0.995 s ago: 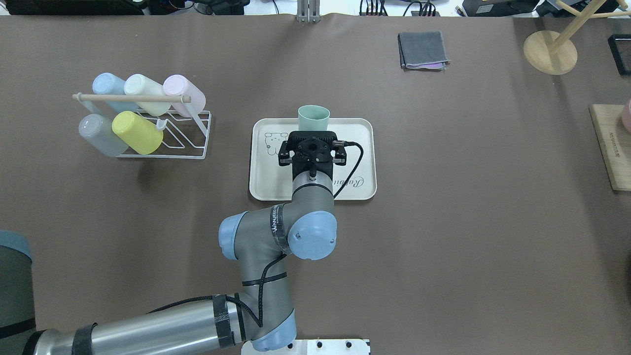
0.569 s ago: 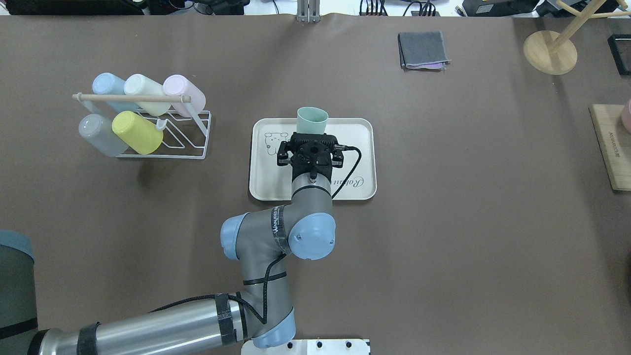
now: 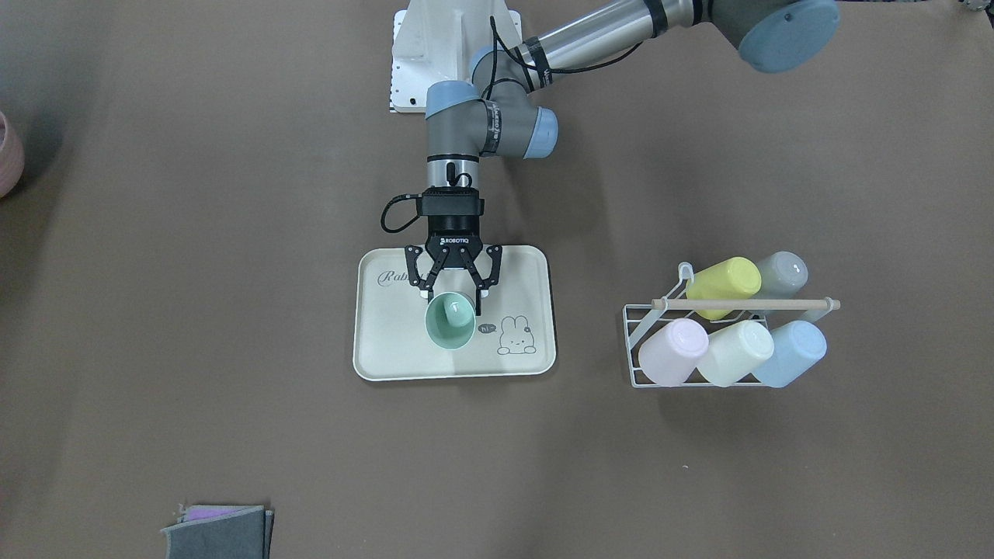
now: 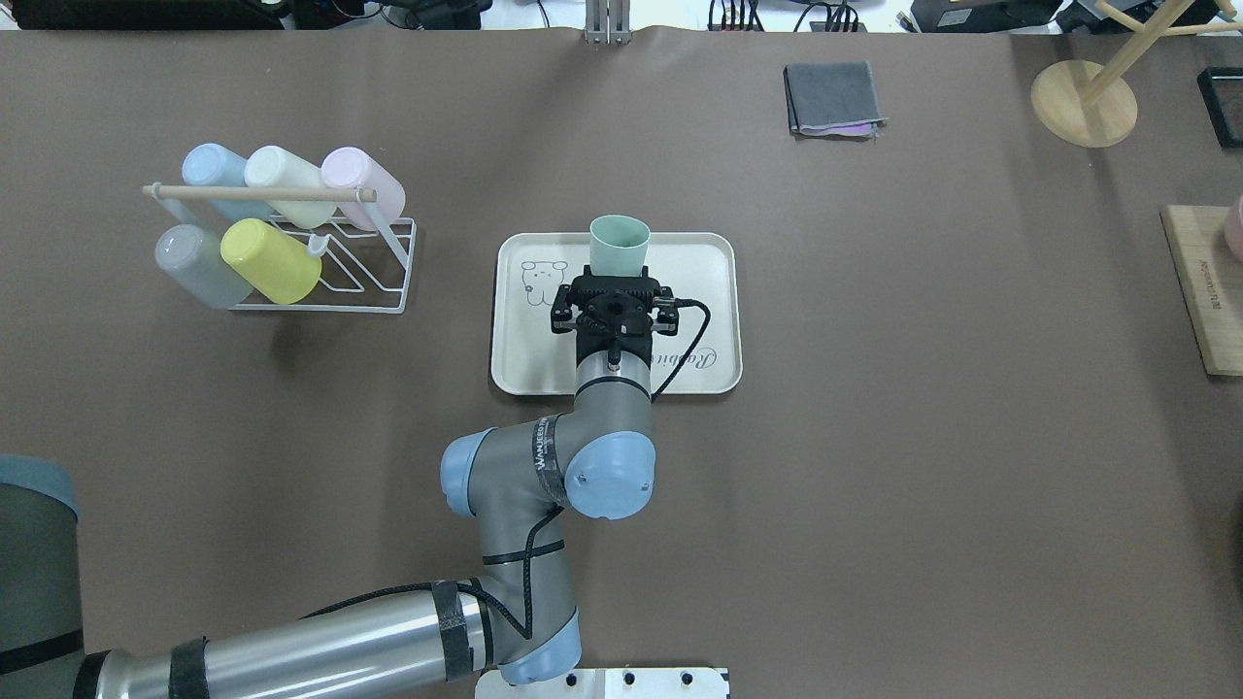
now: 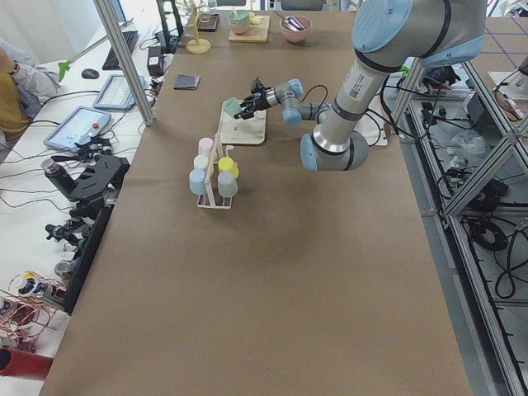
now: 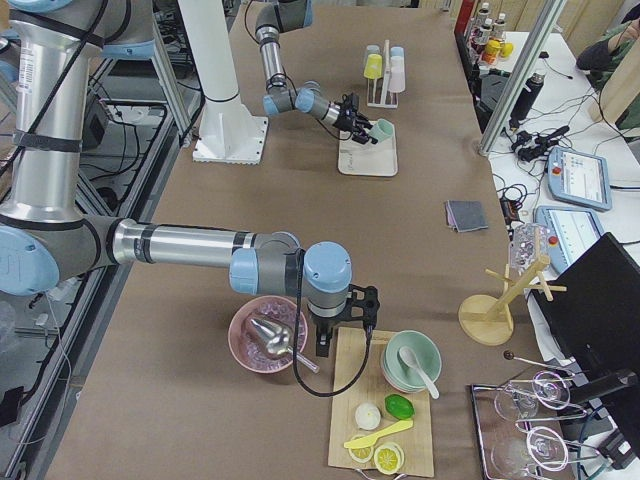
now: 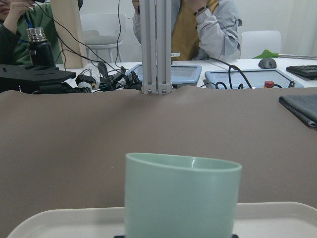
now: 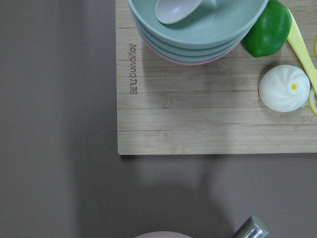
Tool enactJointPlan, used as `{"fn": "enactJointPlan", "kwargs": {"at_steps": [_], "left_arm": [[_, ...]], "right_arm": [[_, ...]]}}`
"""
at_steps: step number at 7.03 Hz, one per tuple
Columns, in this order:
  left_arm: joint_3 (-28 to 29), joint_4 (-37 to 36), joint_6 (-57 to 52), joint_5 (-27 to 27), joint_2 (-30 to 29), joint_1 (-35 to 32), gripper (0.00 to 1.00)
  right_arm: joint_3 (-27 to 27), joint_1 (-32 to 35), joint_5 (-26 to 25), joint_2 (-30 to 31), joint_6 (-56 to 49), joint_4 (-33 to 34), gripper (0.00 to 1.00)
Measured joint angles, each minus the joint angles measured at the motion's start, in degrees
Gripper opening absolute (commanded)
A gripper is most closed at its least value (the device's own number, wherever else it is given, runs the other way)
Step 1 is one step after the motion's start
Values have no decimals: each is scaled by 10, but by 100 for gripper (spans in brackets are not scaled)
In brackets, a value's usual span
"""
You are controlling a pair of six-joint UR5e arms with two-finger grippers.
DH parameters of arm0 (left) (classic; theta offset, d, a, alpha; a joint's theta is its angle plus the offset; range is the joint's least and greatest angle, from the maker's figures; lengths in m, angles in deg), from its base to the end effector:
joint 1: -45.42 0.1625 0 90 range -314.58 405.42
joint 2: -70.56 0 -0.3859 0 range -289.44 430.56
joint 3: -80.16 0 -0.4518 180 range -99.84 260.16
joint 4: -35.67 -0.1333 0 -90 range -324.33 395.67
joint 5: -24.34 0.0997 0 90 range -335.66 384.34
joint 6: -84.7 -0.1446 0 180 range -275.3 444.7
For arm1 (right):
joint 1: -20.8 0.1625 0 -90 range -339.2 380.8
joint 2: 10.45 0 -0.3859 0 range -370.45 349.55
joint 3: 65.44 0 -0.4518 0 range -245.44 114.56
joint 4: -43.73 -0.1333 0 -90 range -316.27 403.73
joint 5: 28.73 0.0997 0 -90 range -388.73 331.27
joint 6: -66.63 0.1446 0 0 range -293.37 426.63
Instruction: Pick up and place green cup on tray
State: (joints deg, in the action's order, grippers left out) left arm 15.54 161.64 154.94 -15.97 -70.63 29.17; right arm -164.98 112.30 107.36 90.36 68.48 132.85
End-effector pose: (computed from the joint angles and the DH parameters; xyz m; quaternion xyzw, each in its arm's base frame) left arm 0.7354 -0.4681 0.1640 0.4869 0.3316 -0.1918 0.7850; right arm 0.0416 -0.4774 0.6525 -0.0043 -0.3914 0.0282 0.9198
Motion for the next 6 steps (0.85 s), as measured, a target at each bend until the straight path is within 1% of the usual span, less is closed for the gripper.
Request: {"fn": "enactJointPlan", "kwargs": {"at_steps": [2,6], "left_arm": [[12,4,1,0,-1,2,23],[25,34,4,0,-1,5,24]], "right_arm": [[0,0,0,2,0,0,100],[3,0,-5,2,1,0,100]]}}
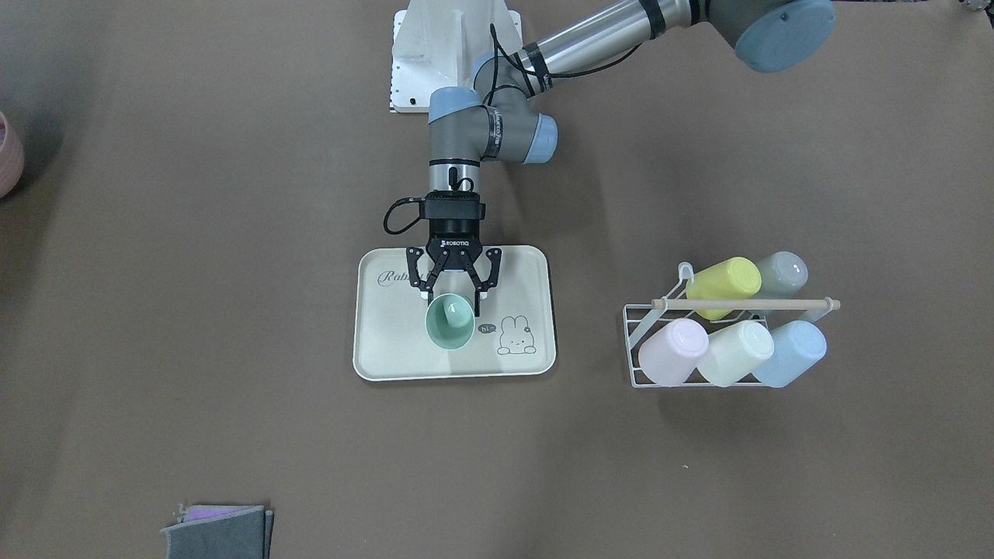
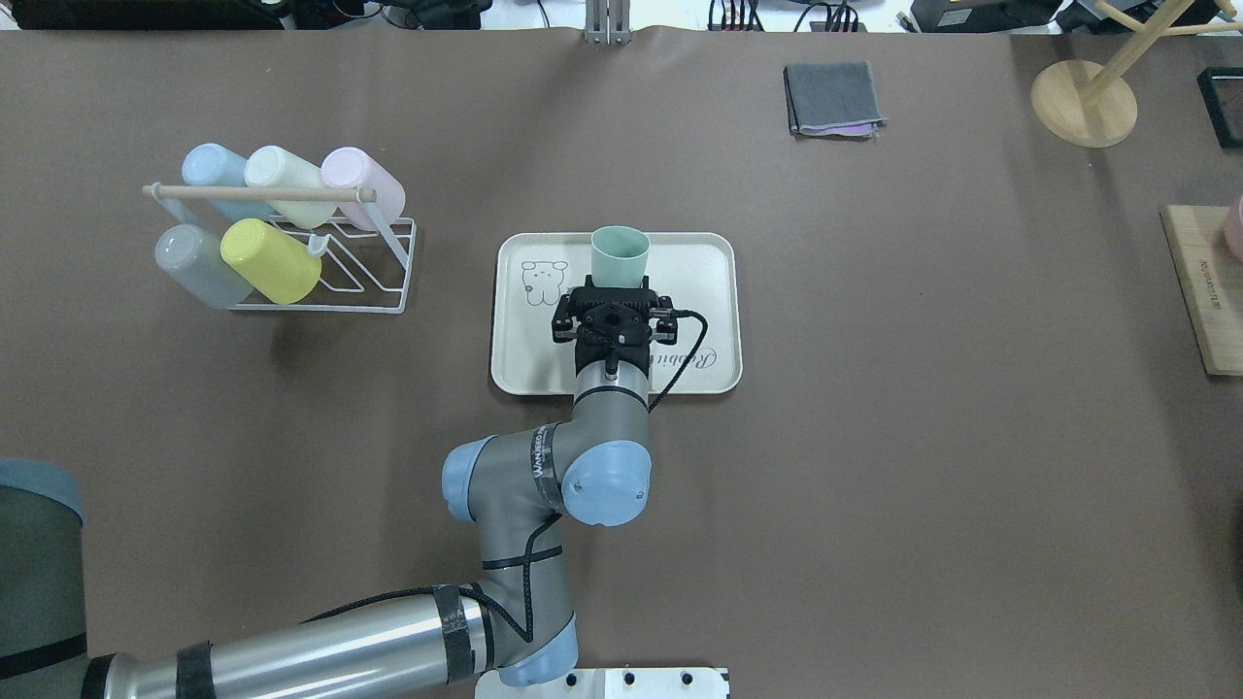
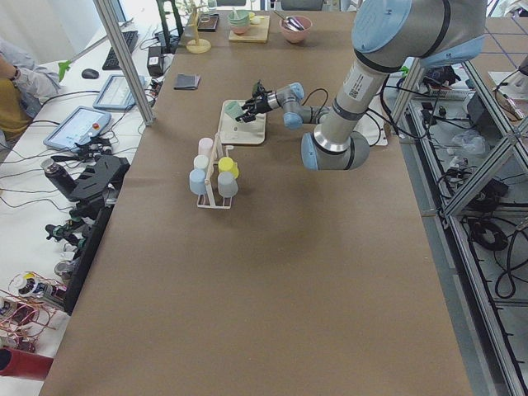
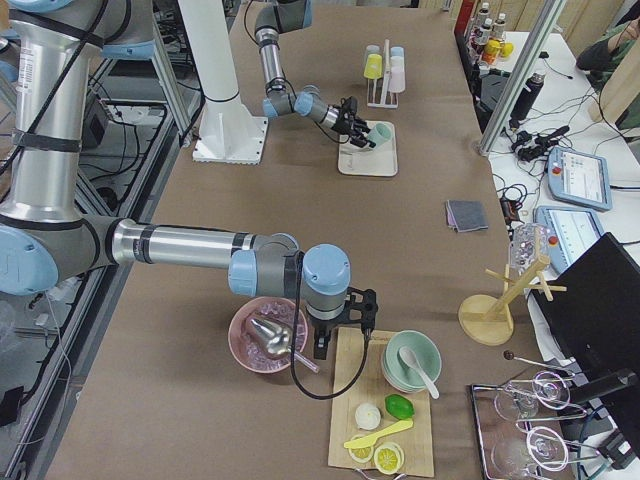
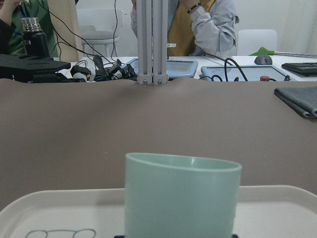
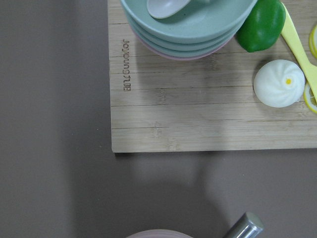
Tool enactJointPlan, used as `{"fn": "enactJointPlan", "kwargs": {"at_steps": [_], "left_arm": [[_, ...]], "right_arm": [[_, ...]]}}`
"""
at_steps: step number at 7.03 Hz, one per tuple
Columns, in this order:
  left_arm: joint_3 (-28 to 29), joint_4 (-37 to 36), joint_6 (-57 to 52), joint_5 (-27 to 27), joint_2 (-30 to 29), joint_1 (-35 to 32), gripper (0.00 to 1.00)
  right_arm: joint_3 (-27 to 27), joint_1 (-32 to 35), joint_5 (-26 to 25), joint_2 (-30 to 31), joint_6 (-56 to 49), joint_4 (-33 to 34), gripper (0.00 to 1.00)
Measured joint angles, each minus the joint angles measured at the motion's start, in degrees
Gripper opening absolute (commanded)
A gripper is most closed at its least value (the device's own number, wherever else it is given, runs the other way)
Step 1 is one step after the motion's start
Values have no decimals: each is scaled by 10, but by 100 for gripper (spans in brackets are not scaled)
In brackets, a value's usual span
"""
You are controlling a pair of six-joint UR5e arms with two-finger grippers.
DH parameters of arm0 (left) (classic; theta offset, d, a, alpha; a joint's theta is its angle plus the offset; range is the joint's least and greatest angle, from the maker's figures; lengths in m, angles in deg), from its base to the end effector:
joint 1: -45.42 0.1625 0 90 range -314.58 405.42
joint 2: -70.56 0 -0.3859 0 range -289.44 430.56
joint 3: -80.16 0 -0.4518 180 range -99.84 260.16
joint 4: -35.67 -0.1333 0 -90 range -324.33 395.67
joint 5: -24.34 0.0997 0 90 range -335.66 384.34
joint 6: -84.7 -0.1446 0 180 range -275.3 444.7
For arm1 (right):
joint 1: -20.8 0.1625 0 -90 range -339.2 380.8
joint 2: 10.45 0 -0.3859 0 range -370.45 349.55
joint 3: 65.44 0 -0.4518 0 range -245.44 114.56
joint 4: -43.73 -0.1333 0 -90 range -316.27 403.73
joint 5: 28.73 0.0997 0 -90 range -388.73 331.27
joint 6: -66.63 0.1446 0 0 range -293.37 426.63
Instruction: Pick up and place green cup on tray
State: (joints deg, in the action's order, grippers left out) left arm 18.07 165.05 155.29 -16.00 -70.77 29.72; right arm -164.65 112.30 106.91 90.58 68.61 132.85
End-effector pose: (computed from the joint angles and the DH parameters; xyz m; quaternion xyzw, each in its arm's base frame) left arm 0.7473 -0.4630 0.1782 0.4844 0.3427 -0.1936 0.7813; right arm 0.0424 -0.4748 0.6583 -0.0092 -0.3878 0.0312 0.9212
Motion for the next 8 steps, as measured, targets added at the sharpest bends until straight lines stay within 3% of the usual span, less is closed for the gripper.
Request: {"fn": "enactJointPlan", "kwargs": {"at_steps": [1,4,6,7,8], "left_arm": [[0,1,0,0,0,3,26],[-2,3,0,-2,3,11,47],[-5,7,0,-1,9,18,74],[-6,15,0,-1,14,19,98],[-11,21,-1,-1,19,20,99]], "right_arm": [[0,0,0,-3,1,0,100],[1,0,0,-12,2,0,100],[2,0,0,-13,2,0,100],[0,0,-1,-13,2,0,100],[-1,0,-2,-13,2,0,100]]}}
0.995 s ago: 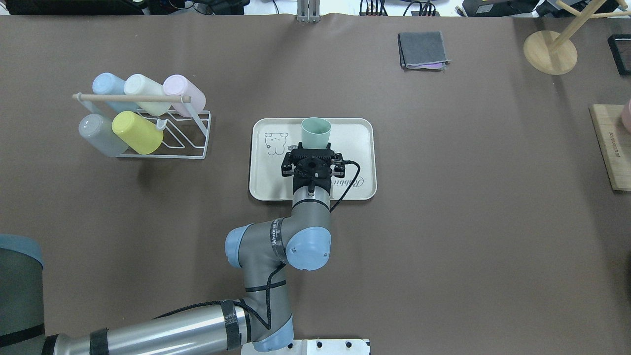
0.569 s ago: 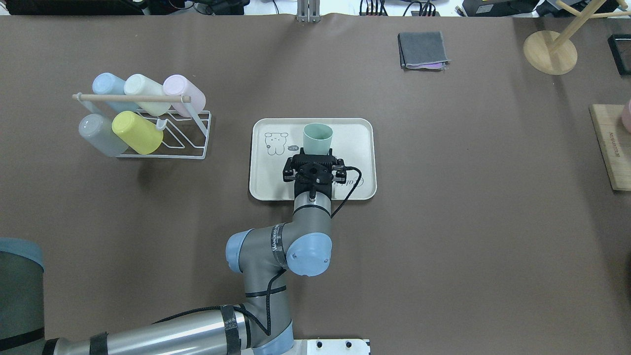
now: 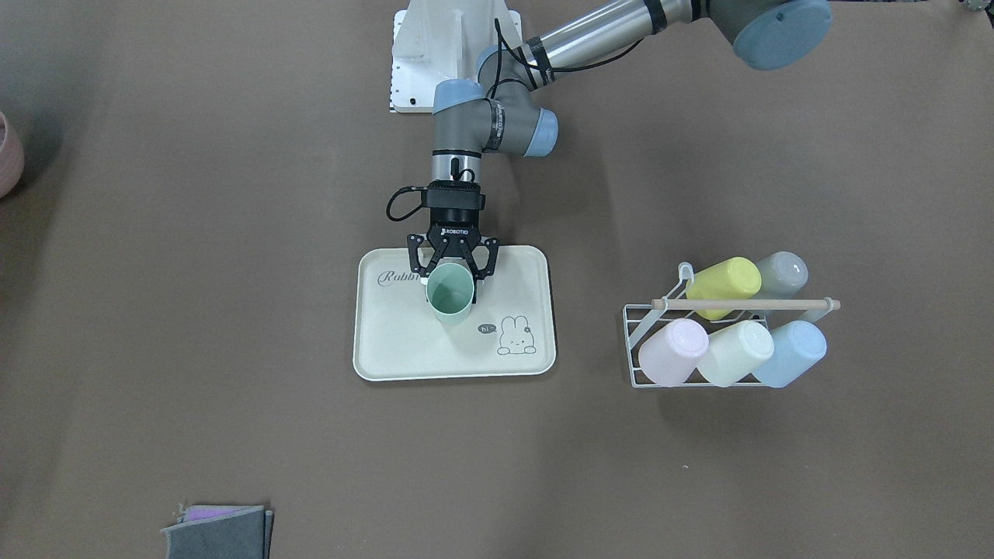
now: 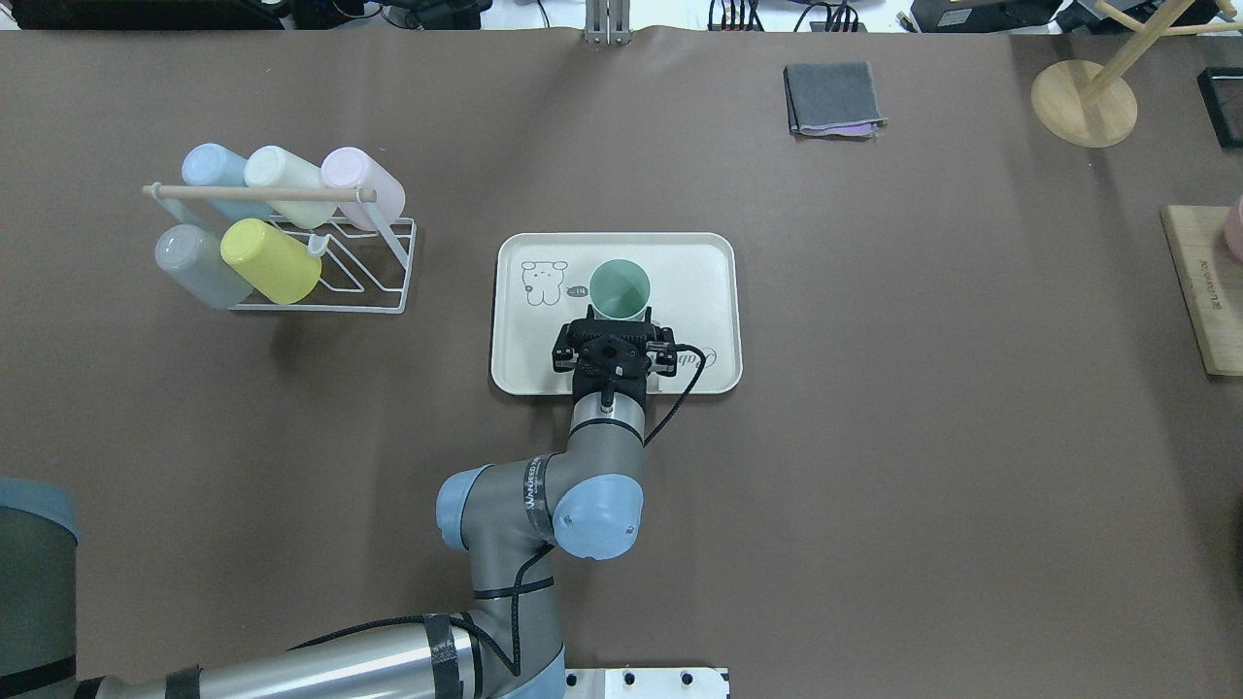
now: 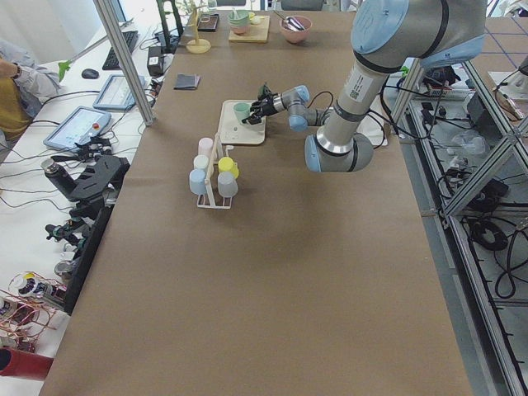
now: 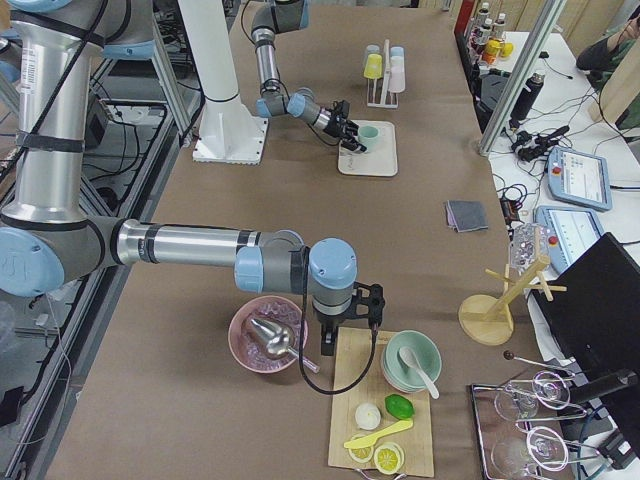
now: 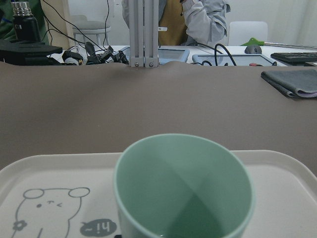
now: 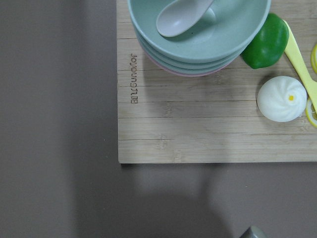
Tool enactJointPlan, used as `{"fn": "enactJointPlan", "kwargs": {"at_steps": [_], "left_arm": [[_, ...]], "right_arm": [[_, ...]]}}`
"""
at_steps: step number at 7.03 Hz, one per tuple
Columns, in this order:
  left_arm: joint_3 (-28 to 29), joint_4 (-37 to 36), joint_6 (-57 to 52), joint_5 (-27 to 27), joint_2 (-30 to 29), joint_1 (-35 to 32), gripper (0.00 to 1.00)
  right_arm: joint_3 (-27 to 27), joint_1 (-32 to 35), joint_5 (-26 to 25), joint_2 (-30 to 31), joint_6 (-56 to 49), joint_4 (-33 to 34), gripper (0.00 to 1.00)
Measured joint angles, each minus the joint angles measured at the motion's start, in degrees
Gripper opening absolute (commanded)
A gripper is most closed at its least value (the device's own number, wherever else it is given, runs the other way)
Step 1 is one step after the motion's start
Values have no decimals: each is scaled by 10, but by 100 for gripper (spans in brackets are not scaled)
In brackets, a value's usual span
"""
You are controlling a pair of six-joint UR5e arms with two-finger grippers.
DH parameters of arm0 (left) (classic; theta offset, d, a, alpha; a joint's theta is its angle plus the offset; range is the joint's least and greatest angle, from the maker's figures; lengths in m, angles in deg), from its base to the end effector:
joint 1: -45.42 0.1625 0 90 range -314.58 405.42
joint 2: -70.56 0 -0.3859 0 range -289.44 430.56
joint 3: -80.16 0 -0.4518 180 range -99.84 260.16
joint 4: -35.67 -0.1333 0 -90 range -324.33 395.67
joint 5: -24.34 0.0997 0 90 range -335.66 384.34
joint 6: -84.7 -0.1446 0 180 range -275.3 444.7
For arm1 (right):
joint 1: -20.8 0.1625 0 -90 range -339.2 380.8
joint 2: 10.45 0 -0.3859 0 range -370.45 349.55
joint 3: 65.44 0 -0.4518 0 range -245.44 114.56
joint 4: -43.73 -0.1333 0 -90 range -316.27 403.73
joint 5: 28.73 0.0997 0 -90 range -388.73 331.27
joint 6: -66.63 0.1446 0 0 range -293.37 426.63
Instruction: Pick up and place green cup on tray
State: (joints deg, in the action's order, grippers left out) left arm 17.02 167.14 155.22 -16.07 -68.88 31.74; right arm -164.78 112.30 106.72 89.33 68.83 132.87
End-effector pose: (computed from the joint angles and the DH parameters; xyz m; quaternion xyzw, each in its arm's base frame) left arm 0.7569 -0.4347 0.1913 0.4781 0.3599 -0.1832 0.7799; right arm 0.0430 -0.4857 0.6470 0.0010 -0.3863 0.0284 0.9219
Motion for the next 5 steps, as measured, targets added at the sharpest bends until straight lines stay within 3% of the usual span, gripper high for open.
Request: {"fn": "enactJointPlan", "kwargs": {"at_steps": [5], "left_arm": [[-70,1,-6,28,39,1,99]], "right_arm": [[3,0,-5,-4,0,1,100]]}}
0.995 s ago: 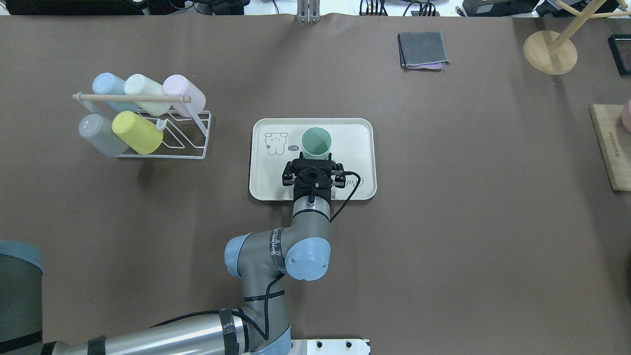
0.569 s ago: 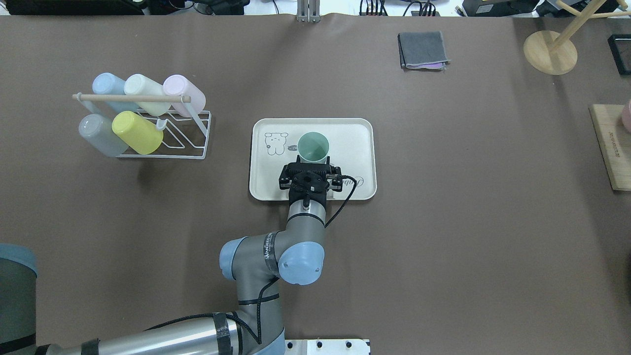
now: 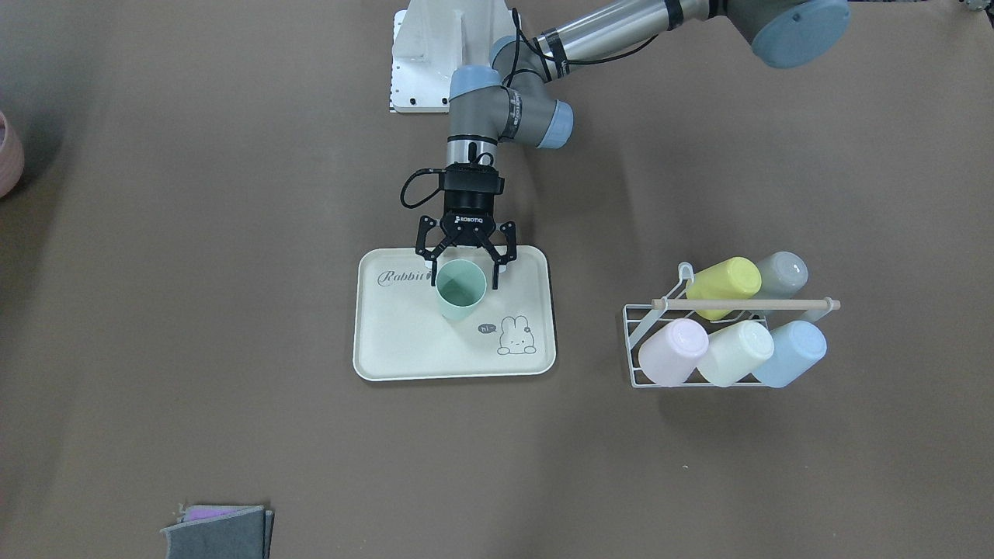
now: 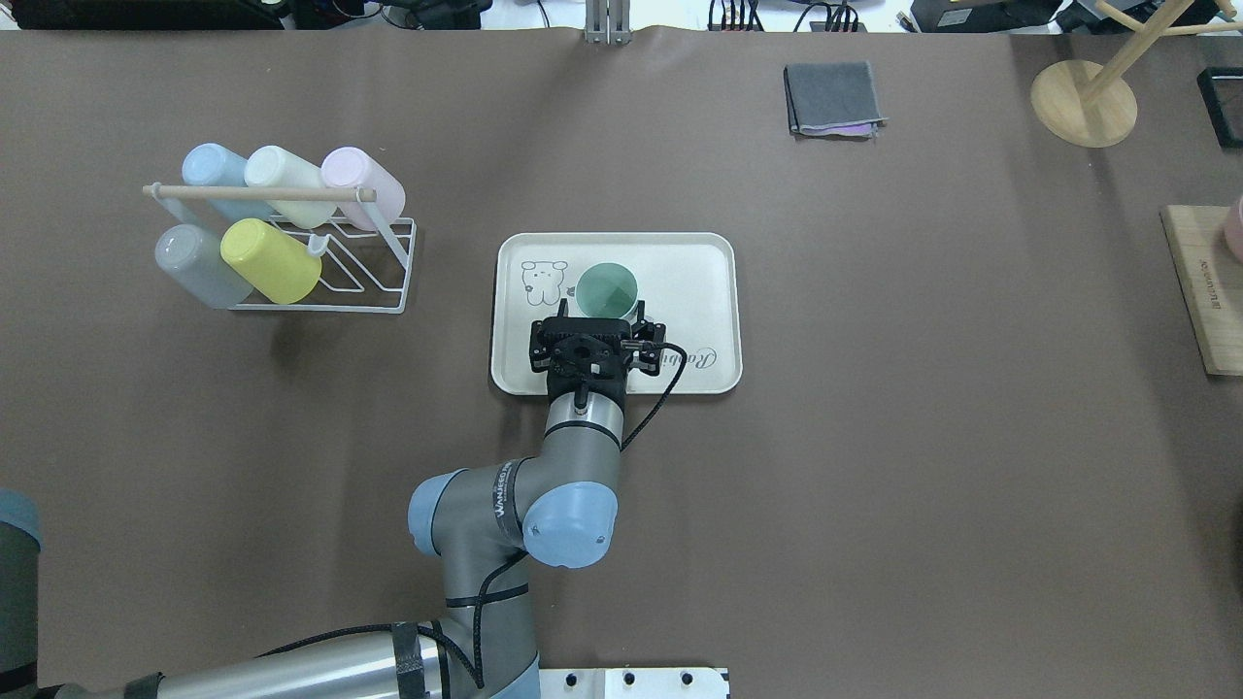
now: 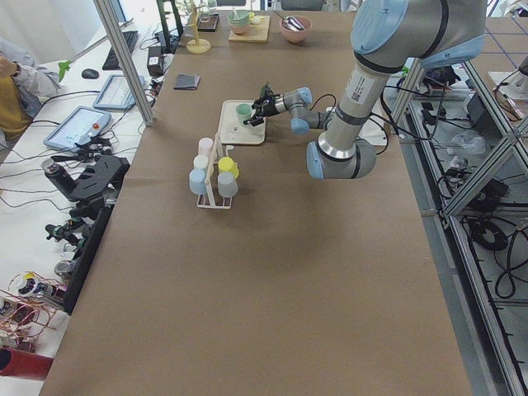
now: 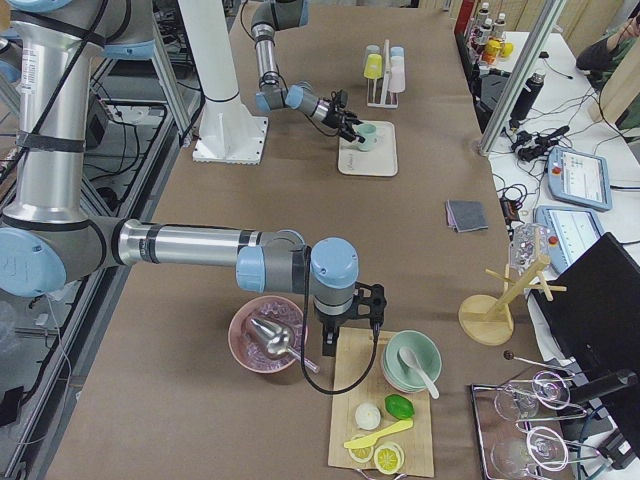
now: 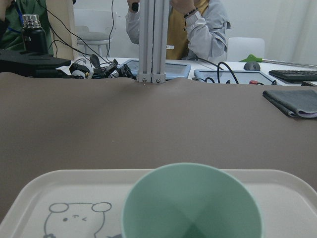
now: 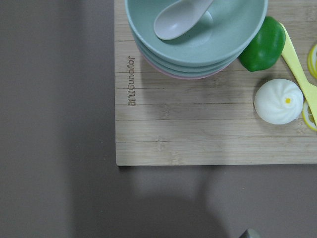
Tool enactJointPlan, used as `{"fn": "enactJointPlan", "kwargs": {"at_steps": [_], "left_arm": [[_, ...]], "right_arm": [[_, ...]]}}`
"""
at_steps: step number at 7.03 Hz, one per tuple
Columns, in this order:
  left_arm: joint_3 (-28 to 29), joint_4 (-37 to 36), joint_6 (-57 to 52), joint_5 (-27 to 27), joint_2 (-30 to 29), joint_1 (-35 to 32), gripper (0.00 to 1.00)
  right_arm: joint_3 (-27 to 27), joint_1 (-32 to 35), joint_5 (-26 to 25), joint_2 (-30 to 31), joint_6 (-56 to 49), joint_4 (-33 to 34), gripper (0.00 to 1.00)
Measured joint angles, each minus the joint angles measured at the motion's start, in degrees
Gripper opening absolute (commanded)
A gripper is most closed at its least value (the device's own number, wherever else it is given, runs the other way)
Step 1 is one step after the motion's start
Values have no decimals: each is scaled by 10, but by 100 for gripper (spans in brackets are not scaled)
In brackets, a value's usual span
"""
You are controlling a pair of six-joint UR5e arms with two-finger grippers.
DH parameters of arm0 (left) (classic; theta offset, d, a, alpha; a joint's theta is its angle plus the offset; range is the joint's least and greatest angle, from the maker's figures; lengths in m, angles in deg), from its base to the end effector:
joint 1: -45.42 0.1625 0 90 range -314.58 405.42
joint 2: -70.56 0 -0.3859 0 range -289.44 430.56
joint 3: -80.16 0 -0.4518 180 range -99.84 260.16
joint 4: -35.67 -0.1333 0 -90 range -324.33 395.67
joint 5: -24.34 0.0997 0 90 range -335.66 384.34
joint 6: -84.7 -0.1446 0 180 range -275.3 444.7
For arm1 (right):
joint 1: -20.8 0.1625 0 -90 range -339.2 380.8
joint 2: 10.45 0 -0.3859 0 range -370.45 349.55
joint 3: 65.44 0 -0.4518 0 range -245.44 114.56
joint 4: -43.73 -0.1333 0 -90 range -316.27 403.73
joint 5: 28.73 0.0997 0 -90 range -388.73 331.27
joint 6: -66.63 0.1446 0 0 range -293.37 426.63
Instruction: Pick up and place green cup on tray
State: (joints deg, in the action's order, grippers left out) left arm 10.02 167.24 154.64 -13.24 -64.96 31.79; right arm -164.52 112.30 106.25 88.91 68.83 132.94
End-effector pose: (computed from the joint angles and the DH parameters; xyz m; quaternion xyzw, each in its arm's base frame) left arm 0.7215 -0.4300 0.1794 0.4960 0.3688 -0.2022 0.7597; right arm 0.0439 -0.4887 0.6469 0.0018 -0.3825 0.0281 0.9235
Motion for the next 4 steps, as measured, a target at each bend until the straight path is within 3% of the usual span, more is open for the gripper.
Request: {"fn": "enactJointPlan", "kwargs": {"at_steps": [4], "left_arm": [[-73,-4,-51,-10,12,0,99]], "right_arm": [[-1,0,0,-1,0,0,100]]}}
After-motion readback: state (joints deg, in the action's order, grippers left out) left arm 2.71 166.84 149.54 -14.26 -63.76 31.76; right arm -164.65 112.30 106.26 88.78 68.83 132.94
